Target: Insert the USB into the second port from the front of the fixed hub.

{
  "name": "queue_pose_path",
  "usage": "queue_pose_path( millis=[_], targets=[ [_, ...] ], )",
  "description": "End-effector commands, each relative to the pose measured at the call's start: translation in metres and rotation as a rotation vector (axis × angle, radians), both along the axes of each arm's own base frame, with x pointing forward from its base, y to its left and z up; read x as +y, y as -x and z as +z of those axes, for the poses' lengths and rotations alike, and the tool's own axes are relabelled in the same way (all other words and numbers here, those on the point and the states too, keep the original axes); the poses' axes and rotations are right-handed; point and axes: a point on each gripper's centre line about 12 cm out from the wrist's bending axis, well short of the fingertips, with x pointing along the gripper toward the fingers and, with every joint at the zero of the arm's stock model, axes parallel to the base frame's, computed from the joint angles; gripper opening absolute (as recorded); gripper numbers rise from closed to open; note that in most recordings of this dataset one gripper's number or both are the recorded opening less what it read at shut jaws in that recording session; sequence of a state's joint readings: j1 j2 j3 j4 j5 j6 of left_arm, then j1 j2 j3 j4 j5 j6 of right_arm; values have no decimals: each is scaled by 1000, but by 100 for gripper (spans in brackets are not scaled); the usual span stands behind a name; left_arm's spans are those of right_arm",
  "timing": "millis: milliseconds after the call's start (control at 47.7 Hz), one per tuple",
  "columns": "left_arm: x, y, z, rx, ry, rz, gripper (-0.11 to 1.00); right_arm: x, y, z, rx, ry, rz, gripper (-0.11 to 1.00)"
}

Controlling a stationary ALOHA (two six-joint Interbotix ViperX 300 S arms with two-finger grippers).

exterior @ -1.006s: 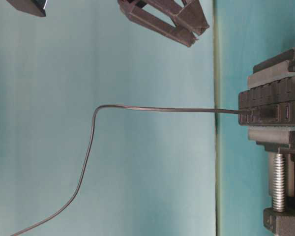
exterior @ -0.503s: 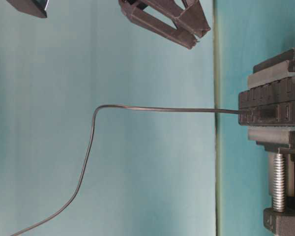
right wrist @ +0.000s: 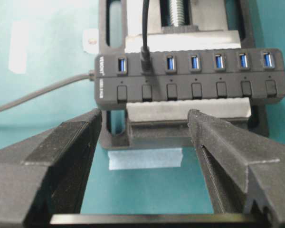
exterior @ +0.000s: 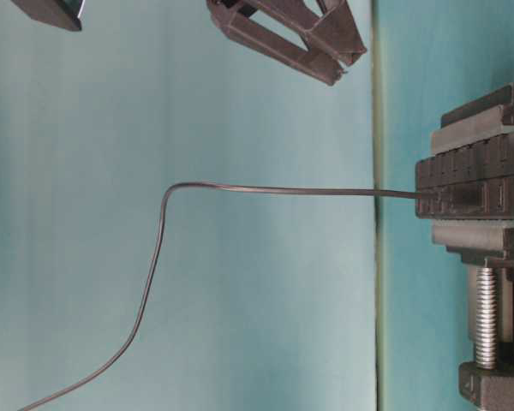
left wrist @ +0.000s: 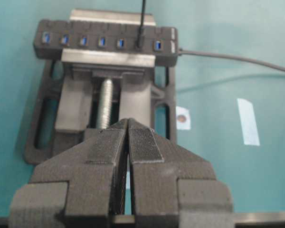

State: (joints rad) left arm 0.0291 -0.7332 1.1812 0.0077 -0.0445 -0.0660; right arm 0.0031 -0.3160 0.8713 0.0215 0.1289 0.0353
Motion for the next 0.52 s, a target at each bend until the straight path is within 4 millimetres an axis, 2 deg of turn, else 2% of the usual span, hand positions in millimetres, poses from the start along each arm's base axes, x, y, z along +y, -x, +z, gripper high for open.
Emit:
queue_pose_path(
  millis=[0,503],
  targets=[
    [0,-3,7,-26,-1,1,0,1,-1,4,-20,-6,-2,83],
    [0,-3,7,-25,-1,1,0,1,-2,5,-29,-6,-2,83]
  ],
)
